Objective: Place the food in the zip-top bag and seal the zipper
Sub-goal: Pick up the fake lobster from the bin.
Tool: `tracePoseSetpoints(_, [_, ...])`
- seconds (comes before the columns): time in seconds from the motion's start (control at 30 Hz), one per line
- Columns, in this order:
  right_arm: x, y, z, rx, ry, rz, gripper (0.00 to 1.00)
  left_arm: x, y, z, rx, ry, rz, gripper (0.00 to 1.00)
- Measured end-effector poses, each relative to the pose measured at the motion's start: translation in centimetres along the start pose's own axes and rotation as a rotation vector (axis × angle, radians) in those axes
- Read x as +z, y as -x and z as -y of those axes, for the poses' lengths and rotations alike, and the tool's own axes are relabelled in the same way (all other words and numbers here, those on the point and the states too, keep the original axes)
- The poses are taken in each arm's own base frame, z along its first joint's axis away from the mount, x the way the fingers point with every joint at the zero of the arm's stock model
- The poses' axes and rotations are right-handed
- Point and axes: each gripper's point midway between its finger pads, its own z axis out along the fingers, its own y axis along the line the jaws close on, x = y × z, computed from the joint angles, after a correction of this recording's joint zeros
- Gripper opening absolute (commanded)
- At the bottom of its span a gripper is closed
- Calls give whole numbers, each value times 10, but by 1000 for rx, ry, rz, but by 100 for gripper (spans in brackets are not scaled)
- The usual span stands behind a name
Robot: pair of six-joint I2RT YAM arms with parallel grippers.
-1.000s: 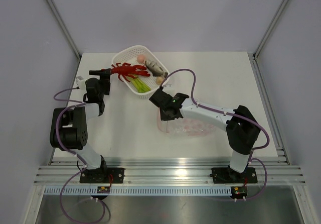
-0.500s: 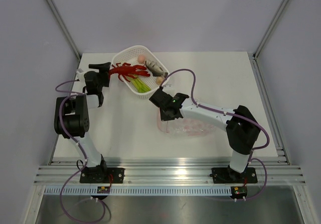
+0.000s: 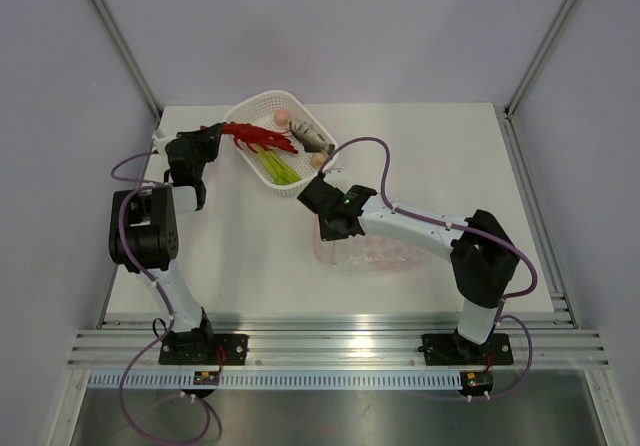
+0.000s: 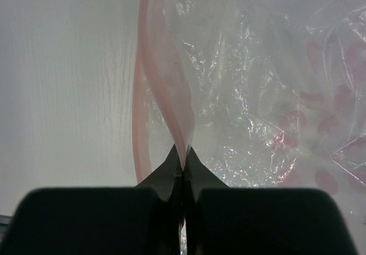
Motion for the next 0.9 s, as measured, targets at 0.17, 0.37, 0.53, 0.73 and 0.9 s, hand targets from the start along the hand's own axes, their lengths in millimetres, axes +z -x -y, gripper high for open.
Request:
tracePoseSetpoints(0.17, [-2, 1, 1, 2, 1, 6, 0, -3, 3, 44, 22, -98, -13, 0])
tracePoseSetpoints(0.37, [-27, 16, 2, 27, 40, 62, 0, -7, -3, 63, 98, -98, -76, 0])
tracePoseSetpoints(0.53, [-50, 35, 8, 71, 77, 117, 0, -18, -6, 90, 163, -120, -122, 0])
tracePoseSetpoints(0.73, [-61, 47, 26, 117, 78, 147, 0, -33, -5, 149, 216, -235, -162, 0])
tracePoseSetpoints(0.9, [-61, 44, 31, 123, 77, 141, 0, -45, -13, 197, 257, -352, -242, 0])
